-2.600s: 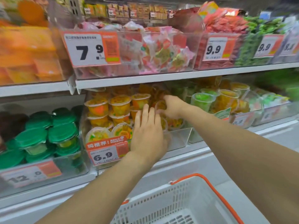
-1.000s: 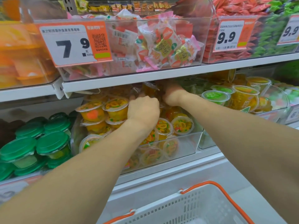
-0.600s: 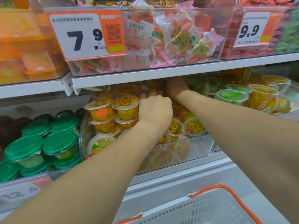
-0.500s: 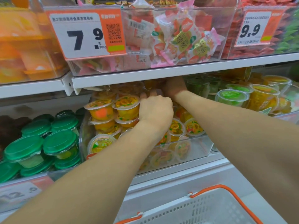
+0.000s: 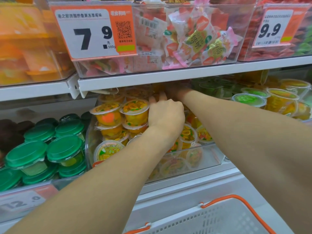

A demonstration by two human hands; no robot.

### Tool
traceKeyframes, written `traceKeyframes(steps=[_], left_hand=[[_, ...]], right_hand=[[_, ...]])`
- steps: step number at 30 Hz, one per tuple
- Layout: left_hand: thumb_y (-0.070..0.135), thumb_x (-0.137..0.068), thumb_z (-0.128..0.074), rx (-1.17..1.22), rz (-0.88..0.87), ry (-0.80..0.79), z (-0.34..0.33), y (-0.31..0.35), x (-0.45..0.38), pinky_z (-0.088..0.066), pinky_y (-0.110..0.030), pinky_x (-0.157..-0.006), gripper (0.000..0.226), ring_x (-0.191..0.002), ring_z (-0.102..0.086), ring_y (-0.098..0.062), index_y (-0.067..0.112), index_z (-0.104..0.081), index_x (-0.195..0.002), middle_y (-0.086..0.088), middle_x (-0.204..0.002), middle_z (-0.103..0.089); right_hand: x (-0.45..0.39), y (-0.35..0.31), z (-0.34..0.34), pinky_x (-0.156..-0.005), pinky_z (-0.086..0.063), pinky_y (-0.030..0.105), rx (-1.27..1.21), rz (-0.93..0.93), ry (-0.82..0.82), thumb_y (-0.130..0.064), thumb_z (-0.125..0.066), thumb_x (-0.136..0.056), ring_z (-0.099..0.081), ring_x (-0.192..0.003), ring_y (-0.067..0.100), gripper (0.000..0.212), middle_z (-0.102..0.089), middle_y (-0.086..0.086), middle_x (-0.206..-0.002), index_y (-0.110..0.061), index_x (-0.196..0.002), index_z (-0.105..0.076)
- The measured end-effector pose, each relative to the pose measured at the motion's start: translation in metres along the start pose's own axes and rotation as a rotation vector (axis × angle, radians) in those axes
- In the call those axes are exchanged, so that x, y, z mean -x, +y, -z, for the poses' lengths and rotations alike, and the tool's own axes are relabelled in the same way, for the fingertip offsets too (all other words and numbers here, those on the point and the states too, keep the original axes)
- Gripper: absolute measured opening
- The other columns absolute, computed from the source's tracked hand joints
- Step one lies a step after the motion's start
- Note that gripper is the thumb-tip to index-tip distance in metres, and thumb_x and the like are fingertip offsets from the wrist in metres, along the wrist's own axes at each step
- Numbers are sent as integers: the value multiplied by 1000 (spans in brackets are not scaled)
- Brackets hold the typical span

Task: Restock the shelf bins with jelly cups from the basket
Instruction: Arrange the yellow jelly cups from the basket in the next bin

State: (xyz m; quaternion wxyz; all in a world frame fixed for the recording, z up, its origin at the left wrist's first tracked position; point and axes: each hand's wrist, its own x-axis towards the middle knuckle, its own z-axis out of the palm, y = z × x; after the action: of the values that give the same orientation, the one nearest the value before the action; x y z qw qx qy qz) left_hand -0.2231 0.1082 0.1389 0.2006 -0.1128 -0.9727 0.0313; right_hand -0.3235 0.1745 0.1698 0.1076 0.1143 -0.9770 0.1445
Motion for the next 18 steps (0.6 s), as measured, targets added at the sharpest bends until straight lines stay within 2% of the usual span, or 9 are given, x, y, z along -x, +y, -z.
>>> traceKeyframes(steps=[6, 9, 11, 13, 14, 16, 18], left_hand=[[26, -99, -48, 11, -3, -7, 0, 0, 0, -29, -52, -104, 25, -127, -41, -31, 20, -71, -107, -9, -110, -68], [25, -99, -48, 12, -3, -13, 0, 0, 1, -27, -53, -107, 25, -128, -41, -32, 21, -72, -107, -9, -110, -68], [24, -99, -48, 20, -4, -12, 1, -1, 1, -30, -51, -104, 24, -125, -44, -31, 21, -71, -105, -8, -106, -68], [23, -100, -48, 30, -3, -11, 1, -1, 1, -32, -49, -101, 24, -121, -48, -31, 21, -71, -104, -7, -104, -68], [23, -100, -48, 31, -2, -12, 2, -1, 1, -32, -49, -100, 24, -120, -49, -31, 21, -71, -103, -7, -103, -68], [23, -100, -47, 26, 0, -13, 2, 0, 1, -31, -50, -102, 23, -120, -49, -31, 21, -71, -103, -7, -101, -68], [23, -100, -47, 20, 2, -12, 2, 1, 1, -30, -52, -103, 23, -119, -49, -31, 22, -70, -102, -6, -99, -68]], right_hand=[[-2, 2, -8, -106, -36, 31, -25, -42, 50, -24, -47, -104, -47, -128, 29, 38, -51, 13, -137, -10, -139, -44], [0, 3, -5, -91, -34, 25, -103, -38, 29, -21, -48, -103, -50, -115, 22, 32, -53, 8, -124, -9, -133, -47], [3, 7, -1, -88, -37, 26, -151, -34, -2, -15, -49, -102, -49, -106, 21, 21, -53, 5, -110, -9, -122, -53], [6, 10, 1, -88, -41, 27, -212, -17, -15, -11, -51, -100, -50, -100, 22, 8, -54, 0, -97, -16, -99, -56], [7, 10, 1, -90, -42, 27, -242, -10, -6, -10, -52, -100, -52, -102, 24, 8, -56, 1, -98, -17, -98, -56], [9, 11, -2, -90, -37, 22, -270, -16, 25, -12, -53, -100, -54, -113, 25, 20, -58, 7, -115, -11, -119, -57], [10, 11, -6, -87, -36, 22, -301, -26, 65, -14, -53, -100, -55, -115, 22, 28, -55, 4, -114, -12, -128, -52]])
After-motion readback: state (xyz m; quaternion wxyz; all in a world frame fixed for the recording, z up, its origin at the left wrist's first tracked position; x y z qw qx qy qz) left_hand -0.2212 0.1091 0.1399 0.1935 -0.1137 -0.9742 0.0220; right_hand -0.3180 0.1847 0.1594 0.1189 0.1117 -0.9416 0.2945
